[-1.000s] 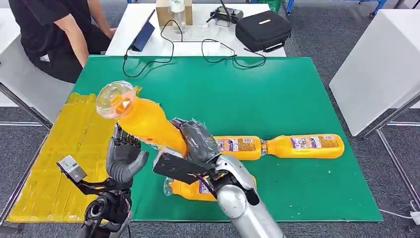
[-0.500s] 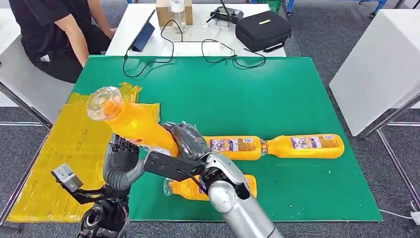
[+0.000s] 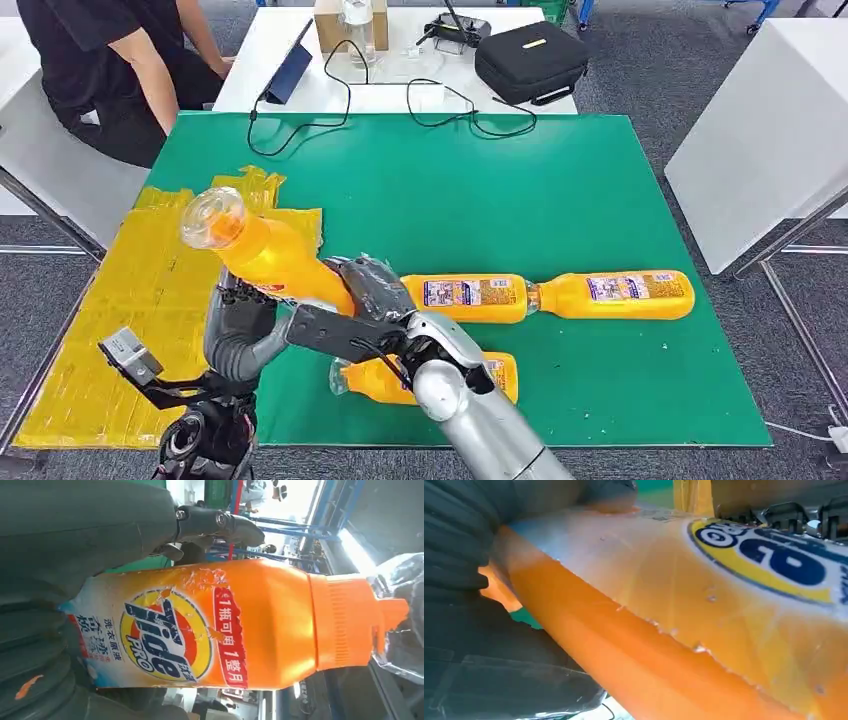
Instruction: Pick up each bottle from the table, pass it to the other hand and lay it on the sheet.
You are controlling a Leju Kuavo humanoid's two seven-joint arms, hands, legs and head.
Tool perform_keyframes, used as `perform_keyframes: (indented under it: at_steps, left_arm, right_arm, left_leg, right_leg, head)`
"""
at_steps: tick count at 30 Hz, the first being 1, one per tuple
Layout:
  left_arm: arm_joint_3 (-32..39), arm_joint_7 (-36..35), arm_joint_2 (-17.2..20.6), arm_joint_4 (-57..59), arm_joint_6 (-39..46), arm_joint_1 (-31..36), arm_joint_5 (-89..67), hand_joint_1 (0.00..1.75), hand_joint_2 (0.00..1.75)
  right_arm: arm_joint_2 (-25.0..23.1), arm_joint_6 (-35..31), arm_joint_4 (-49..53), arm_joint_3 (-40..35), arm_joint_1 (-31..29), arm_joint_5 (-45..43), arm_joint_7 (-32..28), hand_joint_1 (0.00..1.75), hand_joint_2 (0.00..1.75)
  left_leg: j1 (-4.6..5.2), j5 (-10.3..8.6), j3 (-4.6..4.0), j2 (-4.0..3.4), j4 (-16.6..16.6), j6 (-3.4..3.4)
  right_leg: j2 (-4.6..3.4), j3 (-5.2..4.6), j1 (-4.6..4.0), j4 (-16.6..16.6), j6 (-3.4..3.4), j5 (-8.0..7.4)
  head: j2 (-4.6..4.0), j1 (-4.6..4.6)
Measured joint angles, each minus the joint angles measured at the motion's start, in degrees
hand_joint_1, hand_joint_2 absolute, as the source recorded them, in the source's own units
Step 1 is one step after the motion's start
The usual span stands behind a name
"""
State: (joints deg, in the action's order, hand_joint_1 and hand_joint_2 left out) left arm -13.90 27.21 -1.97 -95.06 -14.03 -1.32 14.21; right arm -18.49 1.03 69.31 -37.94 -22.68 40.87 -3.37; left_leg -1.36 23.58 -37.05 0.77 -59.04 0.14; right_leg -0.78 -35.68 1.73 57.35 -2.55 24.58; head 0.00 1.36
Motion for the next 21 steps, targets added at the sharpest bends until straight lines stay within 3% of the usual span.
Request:
perform_keyframes:
  at_steps: [11,21]
  left_arm:
    - [0.28,-0.96,0.28,2.27,-0.26,2.99,0.96,0.0,1.75]
    - [1.44,-3.35,1.07,5.03,2.71,4.62,-1.69,0.0,1.75]
  right_arm:
    - [-0.52,0.2,-4.5,-1.59,-2.89,0.13,0.35,1.61,1.75]
    - [-1.22,0.31,-10.14,-10.12,-7.23,0.22,3.83,1.61,1.75]
  left_leg:
    - [0.0,-0.05,0.02,-0.01,0.0,-0.04]
    - [0.0,-0.06,0.01,-0.1,0.0,-0.05]
  right_leg:
    - [-0.01,0.0,0.0,0.0,0.01,-0.03]
    - [-0.04,-0.03,0.0,0.0,0.02,-0.03]
  head:
    - [0.0,0.0]
    - [0.0,-0.02]
